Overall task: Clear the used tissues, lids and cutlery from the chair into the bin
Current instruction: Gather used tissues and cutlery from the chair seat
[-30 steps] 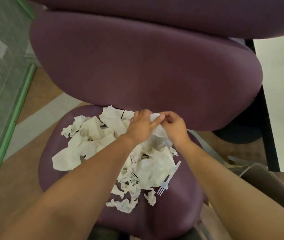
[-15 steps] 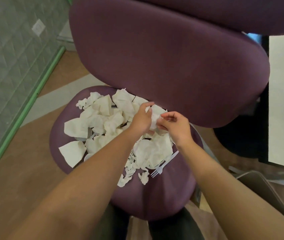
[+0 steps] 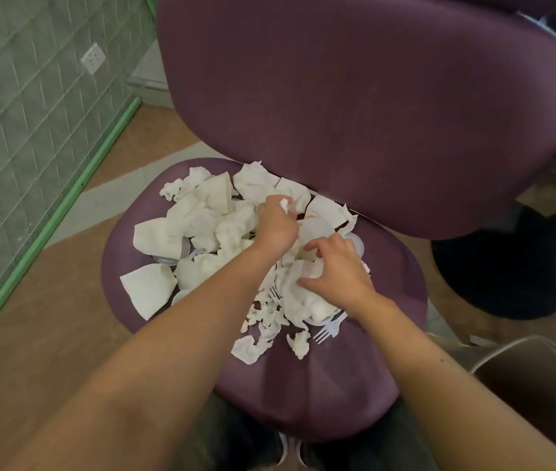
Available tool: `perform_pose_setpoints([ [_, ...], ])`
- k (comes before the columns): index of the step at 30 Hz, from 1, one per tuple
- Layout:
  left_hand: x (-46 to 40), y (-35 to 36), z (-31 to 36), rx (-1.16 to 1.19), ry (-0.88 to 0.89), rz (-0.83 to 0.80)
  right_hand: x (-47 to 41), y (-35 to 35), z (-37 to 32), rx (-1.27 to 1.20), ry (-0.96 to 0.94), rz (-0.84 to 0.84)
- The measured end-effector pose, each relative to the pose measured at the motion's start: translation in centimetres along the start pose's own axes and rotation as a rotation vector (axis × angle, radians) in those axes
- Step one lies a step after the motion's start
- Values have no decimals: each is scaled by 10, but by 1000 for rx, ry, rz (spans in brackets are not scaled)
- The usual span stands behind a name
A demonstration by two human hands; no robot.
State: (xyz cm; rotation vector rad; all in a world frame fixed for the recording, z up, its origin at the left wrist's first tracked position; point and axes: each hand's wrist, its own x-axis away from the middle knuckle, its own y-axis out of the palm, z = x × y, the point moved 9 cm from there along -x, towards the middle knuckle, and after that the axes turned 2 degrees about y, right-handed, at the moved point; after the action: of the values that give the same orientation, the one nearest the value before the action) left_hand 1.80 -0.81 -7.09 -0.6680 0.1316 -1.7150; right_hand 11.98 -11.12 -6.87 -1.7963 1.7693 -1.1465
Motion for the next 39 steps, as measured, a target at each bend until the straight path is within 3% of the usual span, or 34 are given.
perform_pose_setpoints([
  [3,2,9,-8,99,51,-70,0,18,1,265,-61,-14],
  [5,7,12,-11,112,88,-127,0,15,2,269,-110,103],
  [8,16,10,-12,-29,202,-171,2,-5,7,21,-70,275],
  [13,36,17,-23,-16,279,-309,1,-21,7,-138,-76,324],
  [17,47,13,-14,-104,442,-258,3,-31,11,-374,-12,434],
  [24,68,2,-17,-150,423,-251,33,-52,8,-635,-16,497],
  [26,75,-5,-8,-78,419,-228,40,-56,3,-661,-37,504],
  [33,80,-22,-6,227,157,-192,57,-29,-38,-583,-95,386],
  [39,94,-5,-9,910,4,-388,64,-17,-40,-625,-8,468],
])
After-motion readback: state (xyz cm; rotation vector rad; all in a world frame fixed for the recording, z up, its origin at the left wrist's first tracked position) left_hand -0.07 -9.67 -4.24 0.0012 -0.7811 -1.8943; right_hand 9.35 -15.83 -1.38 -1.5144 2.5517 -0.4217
